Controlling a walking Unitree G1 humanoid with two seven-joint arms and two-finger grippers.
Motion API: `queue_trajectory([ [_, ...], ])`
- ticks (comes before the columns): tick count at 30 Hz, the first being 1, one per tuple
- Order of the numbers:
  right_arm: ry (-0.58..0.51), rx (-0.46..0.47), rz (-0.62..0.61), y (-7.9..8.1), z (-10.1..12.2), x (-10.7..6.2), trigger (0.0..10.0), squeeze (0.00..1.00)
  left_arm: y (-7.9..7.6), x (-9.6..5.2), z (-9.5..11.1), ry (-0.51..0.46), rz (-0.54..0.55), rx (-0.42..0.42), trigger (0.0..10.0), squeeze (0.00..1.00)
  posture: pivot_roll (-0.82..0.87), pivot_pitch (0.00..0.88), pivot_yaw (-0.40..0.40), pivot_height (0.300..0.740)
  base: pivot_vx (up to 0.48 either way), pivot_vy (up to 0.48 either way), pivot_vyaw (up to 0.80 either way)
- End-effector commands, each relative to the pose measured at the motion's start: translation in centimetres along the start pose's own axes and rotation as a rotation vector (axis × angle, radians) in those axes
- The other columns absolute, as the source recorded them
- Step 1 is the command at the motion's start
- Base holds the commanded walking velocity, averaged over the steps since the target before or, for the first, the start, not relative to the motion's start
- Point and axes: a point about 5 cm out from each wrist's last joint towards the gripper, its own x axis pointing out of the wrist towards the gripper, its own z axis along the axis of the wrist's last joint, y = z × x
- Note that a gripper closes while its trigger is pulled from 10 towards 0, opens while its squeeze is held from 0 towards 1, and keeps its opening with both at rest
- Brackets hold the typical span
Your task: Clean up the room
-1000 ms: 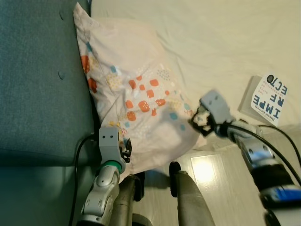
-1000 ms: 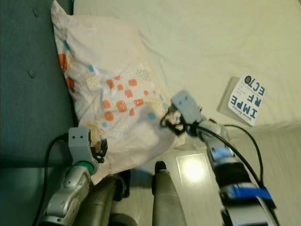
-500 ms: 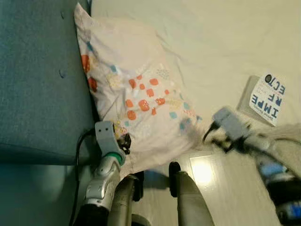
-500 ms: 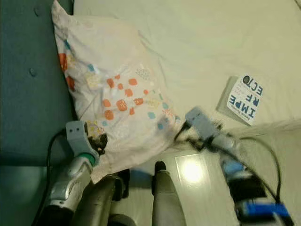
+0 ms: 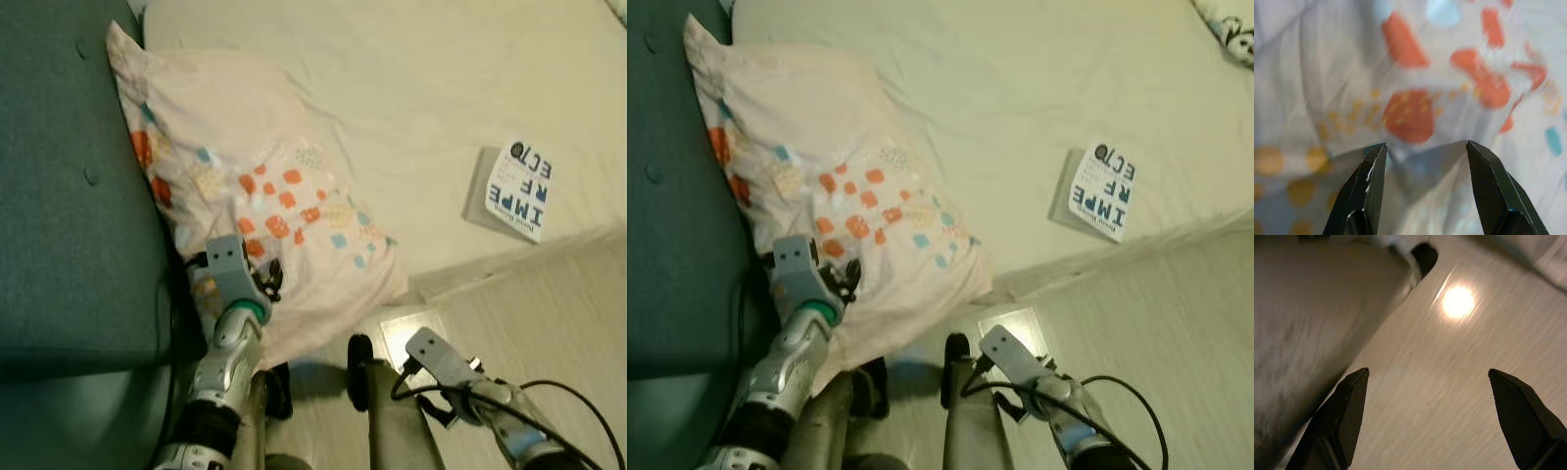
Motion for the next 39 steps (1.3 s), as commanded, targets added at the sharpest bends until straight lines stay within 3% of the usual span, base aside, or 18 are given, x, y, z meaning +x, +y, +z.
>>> queue_trajectory([
  [1, 0.02, 0.031, 0.089, 3.1, -1.8, 0.4, 10.0, 0.0, -0.7, -1.0, -2.4, 0.048, 0.009, -0.018, 10.0, 0.0, -0.18, 0.358, 0.09, 0.74, 0.0, 0.0, 0.0],
  [2, 0.02, 0.031, 0.089, 3.1, -1.8, 0.4, 10.0, 0.0, -0.7, -1.0, -2.4, 0.048, 0.009, -0.018, 10.0, 0.0, -0.18, 0.358, 0.09, 0.74, 0.0, 0.0, 0.0],
  [5, -0.023, 0.058, 0.122, 4.3, -1.9, 0.4, 10.0, 0.0, -0.2, -1.0, -2.1, -0.019, 0.026, 0.09, 10.0, 0.0, -0.18, 0.362, 0.091, 0.74, 0.0, 0.0, 0.0],
  [12, -0.024, 0.049, 0.104, 4.4, -2.4, 0.7, 10.0, 0.0, 1.9, -1.1, -4.6, 0.071, 0.061, 0.227, 10.0, 0.0, -0.18, 0.37, 0.095, 0.74, 0.0, 0.0, 0.0],
  [17, -0.029, 0.049, 0.097, 4.3, -2.5, 0.8, 10.0, 0.0, 2.6, -1.3, -5.1, 0.089, 0.073, 0.275, 10.0, 0.0, -0.18, 0.371, 0.096, 0.74, 0.0, 0.0, 0.0],
  [20, -0.053, 0.055, 0.081, 3.9, -2.4, 0.7, 10.0, 0.0, 3.8, -1.5, -5.7, 0.101, 0.094, 0.306, 10.0, 0.0, -0.19, 0.372, 0.098, 0.74, 0.0, 0.0, 0.0],
  [27, -0.07, 0.057, 0.076, 3.8, -2.1, 0.7, 10.0, 0.0, 3.5, -1.3, -5.6, 0.077, 0.061, 0.291, 10.0, 0.0, -0.2, 0.374, 0.096, 0.74, 0.0, 0.0, 0.0],
  [28, -0.076, 0.056, 0.073, 3.7, -2.0, 0.7, 10.0, 0.0, 3.2, -1.1, -5.5, 0.075, 0.044, 0.294, 5.2, 0.0, -0.2, 0.374, 0.096, 0.74, 0.0, 0.0, 0.0],
  [29, -0.076, 0.056, 0.073, 3.7, -2.0, 0.7, 10.0, 0.0, 3.2, -1.1, -5.5, 0.075, 0.044, 0.294, 5.2, 0.0, -0.2, 0.374, 0.096, 0.74, 0.0, 0.0, 0.0],
  [30, -0.082, 0.056, 0.069, 3.6, -2.0, 0.7, 10.0, 0.0, 2.9, -0.9, -5.5, 0.073, 0.03, 0.303, 0.0, 0.0, -0.21, 0.378, 0.095, 0.74, 0.0, 0.0, 0.0],
  [39, -0.106, 0.058, 0.04, 2.7, -1.8, 0.6, 10.0, 0.0, 2.4, -0.5, -5.6, 0.084, 0.021, 0.309, 0.0, 0.0, -0.22, 0.386, 0.092, 0.74, 0.0, 0.0, 0.0],
])
